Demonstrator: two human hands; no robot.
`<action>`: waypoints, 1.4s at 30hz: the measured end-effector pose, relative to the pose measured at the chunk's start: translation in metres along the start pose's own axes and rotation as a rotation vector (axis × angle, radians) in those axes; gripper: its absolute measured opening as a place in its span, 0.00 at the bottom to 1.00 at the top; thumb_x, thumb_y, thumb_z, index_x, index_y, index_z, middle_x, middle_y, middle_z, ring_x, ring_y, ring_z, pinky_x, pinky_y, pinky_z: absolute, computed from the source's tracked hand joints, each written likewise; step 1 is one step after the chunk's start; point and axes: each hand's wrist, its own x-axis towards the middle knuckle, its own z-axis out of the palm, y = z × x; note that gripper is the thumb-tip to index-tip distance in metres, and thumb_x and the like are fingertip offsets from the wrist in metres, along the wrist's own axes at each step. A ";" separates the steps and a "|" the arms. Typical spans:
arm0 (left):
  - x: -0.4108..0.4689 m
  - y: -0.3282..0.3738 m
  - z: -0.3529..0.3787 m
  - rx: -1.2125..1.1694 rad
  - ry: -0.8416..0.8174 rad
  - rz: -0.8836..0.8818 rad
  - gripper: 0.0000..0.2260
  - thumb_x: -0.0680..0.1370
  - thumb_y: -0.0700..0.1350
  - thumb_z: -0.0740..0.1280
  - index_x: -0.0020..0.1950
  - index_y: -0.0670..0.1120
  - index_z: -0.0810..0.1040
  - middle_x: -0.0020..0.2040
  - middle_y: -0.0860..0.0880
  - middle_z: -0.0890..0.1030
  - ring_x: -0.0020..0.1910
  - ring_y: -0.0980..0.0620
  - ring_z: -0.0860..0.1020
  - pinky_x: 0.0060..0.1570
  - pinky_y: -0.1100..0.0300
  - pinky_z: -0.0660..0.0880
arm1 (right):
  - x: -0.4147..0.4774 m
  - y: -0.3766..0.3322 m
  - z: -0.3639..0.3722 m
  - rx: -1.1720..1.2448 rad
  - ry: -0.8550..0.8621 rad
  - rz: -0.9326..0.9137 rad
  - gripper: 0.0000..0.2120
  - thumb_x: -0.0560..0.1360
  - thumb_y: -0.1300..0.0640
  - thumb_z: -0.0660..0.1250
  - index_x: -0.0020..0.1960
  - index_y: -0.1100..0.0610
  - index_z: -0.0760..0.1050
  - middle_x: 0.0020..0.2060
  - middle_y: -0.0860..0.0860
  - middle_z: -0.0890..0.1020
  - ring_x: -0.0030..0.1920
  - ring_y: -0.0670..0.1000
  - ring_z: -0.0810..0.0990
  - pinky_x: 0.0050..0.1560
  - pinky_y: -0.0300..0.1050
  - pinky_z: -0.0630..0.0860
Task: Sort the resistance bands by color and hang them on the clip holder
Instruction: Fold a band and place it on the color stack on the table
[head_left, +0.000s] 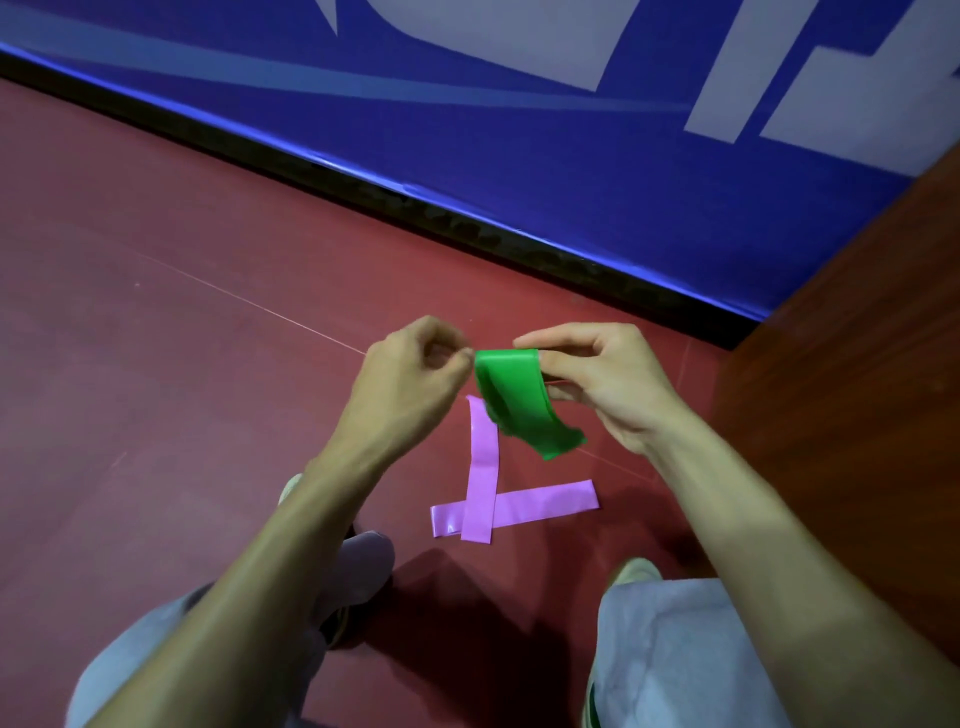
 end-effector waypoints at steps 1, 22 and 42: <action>-0.001 -0.001 0.001 0.013 -0.038 0.064 0.07 0.74 0.46 0.69 0.51 0.50 0.81 0.45 0.55 0.82 0.46 0.58 0.79 0.45 0.65 0.73 | -0.001 -0.001 0.001 0.001 -0.013 -0.002 0.11 0.74 0.71 0.65 0.44 0.58 0.82 0.32 0.47 0.83 0.32 0.42 0.80 0.33 0.32 0.75; -0.006 -0.004 -0.010 0.100 -0.007 0.343 0.03 0.76 0.44 0.70 0.48 0.47 0.82 0.41 0.54 0.81 0.41 0.59 0.77 0.42 0.66 0.72 | 0.005 0.006 -0.001 -0.165 -0.133 -0.146 0.16 0.72 0.76 0.63 0.48 0.59 0.80 0.41 0.53 0.83 0.42 0.45 0.82 0.51 0.40 0.80; -0.005 0.001 -0.018 -0.095 0.158 0.310 0.11 0.80 0.48 0.62 0.46 0.45 0.80 0.35 0.49 0.81 0.36 0.52 0.80 0.39 0.55 0.74 | 0.012 0.029 0.005 -0.648 -0.340 -0.099 0.20 0.69 0.59 0.75 0.60 0.52 0.78 0.56 0.44 0.82 0.58 0.41 0.78 0.61 0.35 0.69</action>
